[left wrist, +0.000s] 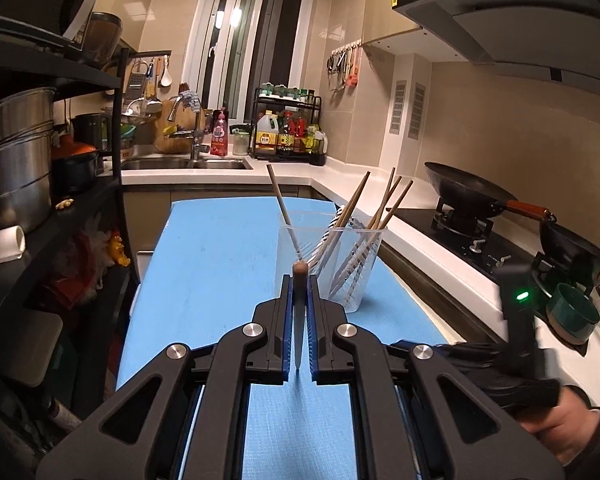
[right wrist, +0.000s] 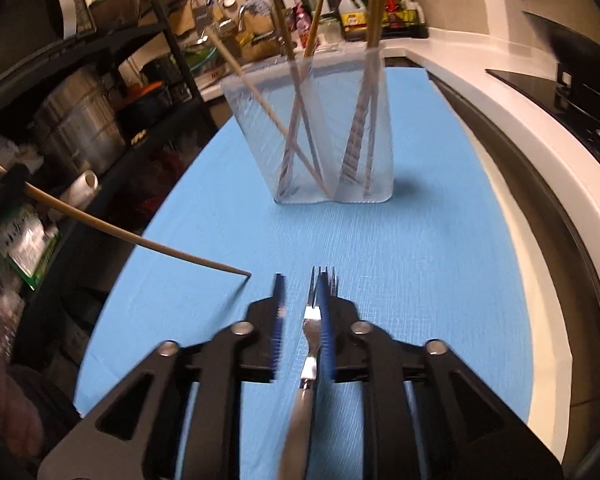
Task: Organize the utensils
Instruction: 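Lower the chopstick into the holder with left tool while right tool brings the fork over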
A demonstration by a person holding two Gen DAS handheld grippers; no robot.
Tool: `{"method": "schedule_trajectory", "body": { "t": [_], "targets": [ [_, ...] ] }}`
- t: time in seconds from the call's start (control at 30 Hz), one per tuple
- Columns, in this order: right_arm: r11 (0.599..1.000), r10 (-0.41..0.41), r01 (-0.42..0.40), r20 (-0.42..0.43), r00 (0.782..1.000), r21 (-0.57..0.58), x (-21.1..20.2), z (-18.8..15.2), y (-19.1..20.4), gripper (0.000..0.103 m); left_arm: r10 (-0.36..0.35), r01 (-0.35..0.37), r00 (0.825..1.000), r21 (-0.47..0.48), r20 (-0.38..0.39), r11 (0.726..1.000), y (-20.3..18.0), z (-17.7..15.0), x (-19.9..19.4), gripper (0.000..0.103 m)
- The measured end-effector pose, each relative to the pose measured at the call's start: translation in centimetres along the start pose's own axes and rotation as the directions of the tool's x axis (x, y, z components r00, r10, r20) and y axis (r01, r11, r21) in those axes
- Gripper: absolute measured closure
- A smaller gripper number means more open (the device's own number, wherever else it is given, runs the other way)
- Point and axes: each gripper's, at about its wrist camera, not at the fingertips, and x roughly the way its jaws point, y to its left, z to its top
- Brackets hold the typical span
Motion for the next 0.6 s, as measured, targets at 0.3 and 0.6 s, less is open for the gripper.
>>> {"method": "schedule_trajectory", "body": {
  "t": [0.3, 0.6],
  "targets": [
    [0.999, -0.028, 0.027, -0.082, 0.996, -0.021, 6.1, 0.7, -0.3, 0.07, -0.01, 0.01, 1.0, -0.01, 0.009, 1.0, 0.8, 0.0, 0.0, 0.097],
    [0.997, -0.076, 0.074, -0.105, 0.991, -0.031, 7.3, 0.8, -0.6, 0.07, -0.015, 0.015, 1.0, -0.003, 0.012, 1.0, 0.8, -0.1, 0.2, 0.097]
  ]
}}
